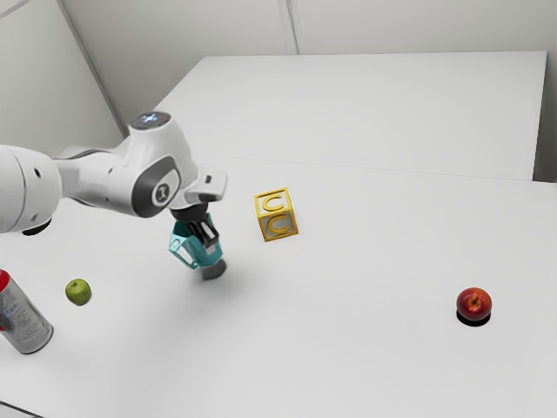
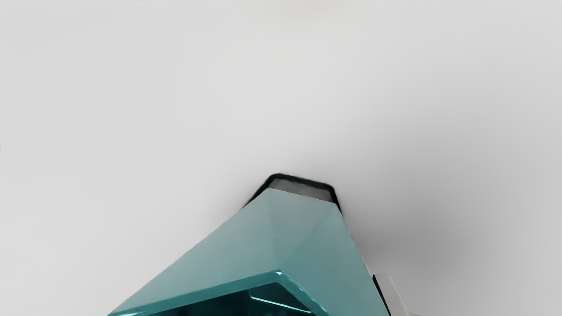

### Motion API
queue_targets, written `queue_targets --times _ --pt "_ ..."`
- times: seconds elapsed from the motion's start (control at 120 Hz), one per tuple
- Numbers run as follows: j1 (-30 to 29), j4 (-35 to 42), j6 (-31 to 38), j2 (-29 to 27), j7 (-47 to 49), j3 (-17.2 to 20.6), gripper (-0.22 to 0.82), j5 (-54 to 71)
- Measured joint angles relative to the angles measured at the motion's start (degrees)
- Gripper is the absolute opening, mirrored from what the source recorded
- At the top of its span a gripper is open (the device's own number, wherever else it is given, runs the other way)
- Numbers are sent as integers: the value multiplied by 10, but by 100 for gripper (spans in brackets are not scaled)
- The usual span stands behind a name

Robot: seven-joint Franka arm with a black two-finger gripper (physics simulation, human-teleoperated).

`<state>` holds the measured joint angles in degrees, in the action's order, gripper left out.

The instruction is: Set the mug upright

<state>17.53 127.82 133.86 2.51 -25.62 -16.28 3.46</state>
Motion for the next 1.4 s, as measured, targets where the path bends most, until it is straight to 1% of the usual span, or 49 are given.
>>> queue_targets --times 0.233,0.442,0.508,0.742,1.025,1.192,1.4 --pt "1 5 27 18 36 0 -18 7" --pt "-1 12 38 20 60 0 -18 8" --pt "0 13 39 20 66 0 -17 7" --pt "0 13 38 17 77 0 -4 2" --pt "0 13 35 7 84 0 14 1" --pt "1 13 33 -9 87 0 21 1" --pt "5 6 24 -40 89 1 27 1"
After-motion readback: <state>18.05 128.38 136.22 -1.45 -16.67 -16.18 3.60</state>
